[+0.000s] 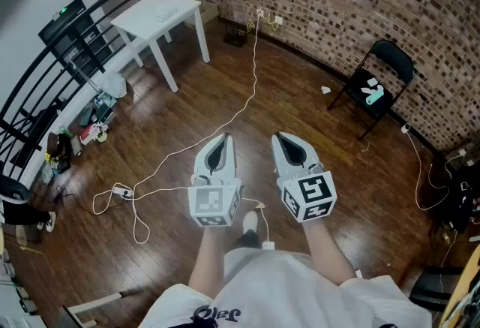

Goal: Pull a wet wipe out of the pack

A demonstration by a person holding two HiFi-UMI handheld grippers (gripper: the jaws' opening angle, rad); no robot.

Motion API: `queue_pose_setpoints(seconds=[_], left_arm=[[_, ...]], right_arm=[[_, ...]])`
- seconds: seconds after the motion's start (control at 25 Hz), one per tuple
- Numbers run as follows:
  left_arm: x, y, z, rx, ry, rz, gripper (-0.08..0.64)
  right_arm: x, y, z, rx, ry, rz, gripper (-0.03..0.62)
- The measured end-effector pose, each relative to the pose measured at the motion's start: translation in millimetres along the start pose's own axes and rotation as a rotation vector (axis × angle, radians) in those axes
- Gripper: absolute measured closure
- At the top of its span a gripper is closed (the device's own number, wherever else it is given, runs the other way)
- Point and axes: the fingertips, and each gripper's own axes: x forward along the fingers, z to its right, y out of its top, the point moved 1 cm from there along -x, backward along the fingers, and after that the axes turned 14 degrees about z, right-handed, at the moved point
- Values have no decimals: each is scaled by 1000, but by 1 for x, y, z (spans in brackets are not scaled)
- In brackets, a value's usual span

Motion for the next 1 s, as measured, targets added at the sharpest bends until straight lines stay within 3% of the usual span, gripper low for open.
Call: queue_pose_setpoints(seconds=[0.16, 0.36, 0.44, 0.56, 0.88, 1.0], left_arm=[[60, 6, -38, 98, -1, 29, 545], [103, -9, -62, 61, 8, -5, 545], [121, -21, -65, 54, -1, -8, 545], [154, -34, -58, -16, -39, -17, 545], [276, -73, -39, -101, -60, -29, 545], [339, -80, -18, -69, -79, 1, 545]], right_arm=[[62, -9, 5, 41, 42, 14, 601], [101, -25, 23, 47, 31, -12, 601], [117, -27, 45, 45, 0, -12, 601], [136, -25, 80, 30, -35, 3, 601], [204, -47, 188, 21, -48, -5, 601], [230, -46, 244, -6, -46, 1, 601]])
